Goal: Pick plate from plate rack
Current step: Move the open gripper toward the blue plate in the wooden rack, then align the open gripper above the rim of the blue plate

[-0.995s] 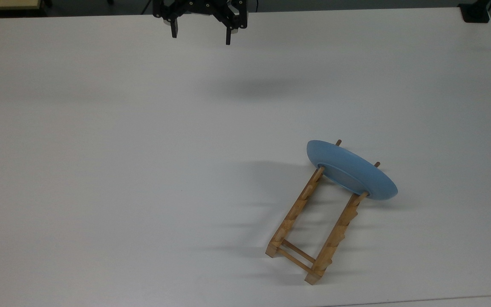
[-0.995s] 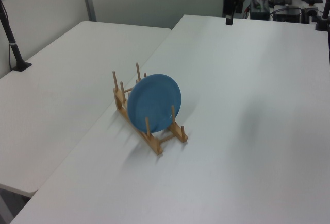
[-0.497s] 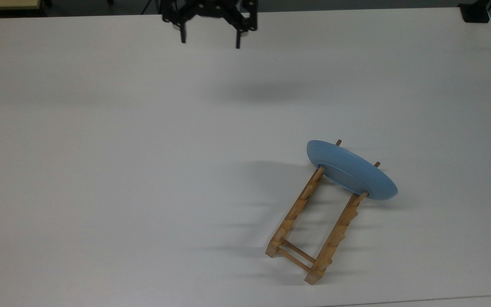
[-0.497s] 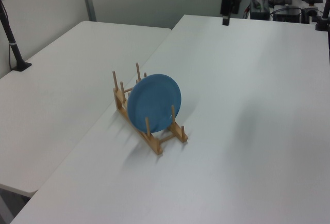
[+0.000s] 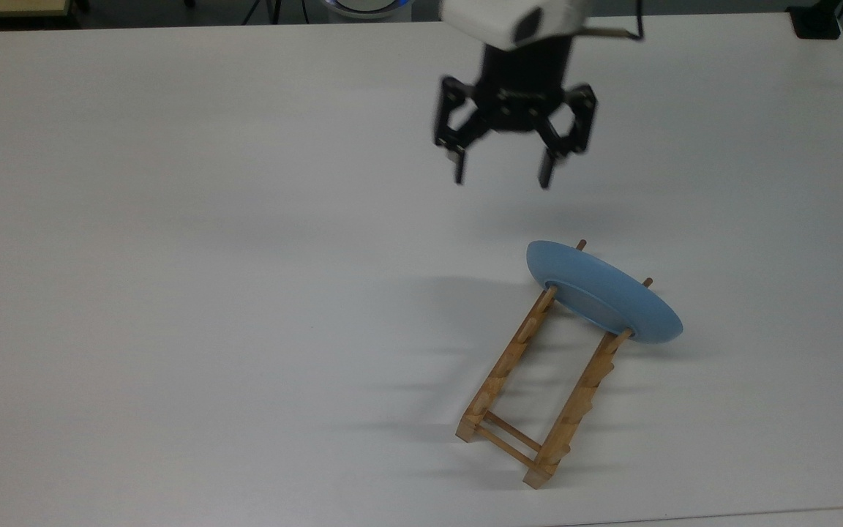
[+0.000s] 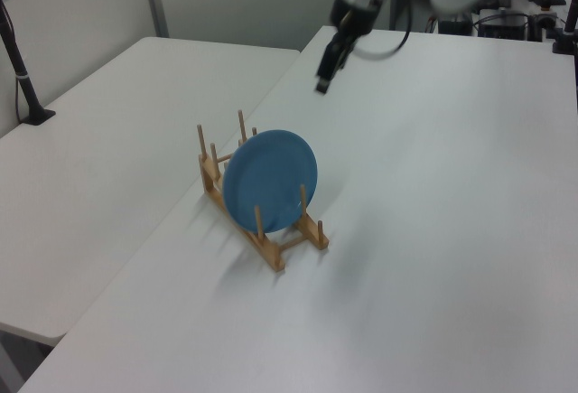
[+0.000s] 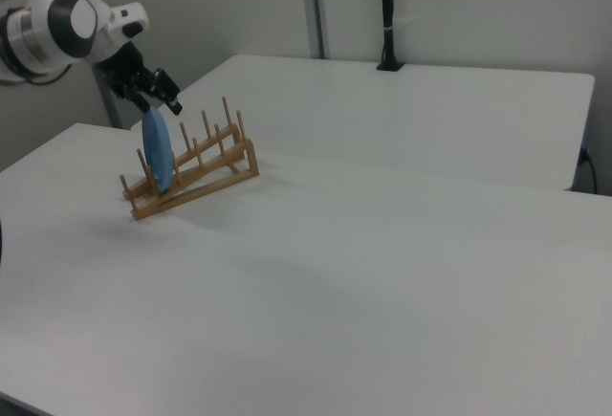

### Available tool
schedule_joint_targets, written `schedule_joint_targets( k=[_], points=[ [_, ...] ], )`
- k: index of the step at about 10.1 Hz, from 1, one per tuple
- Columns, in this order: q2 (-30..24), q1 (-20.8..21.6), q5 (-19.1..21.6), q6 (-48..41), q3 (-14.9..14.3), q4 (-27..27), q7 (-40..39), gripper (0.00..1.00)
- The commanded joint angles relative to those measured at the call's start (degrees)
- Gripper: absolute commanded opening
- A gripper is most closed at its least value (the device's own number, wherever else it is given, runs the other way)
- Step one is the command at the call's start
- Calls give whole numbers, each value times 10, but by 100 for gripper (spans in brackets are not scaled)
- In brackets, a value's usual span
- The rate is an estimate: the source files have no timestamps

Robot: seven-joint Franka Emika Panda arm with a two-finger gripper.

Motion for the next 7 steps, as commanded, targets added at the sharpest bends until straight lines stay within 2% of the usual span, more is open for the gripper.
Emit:
schedule_joint_targets(
  k=[1, 2, 4, 7],
  points=[
    [64, 44, -147, 77, -7, 9, 130, 69],
    [69, 50, -173, 83, -7, 9, 151, 68],
    [75, 60, -184, 83, -7, 8, 154, 60],
    [47, 61, -177, 51, -6, 4, 138, 62]
  ],
)
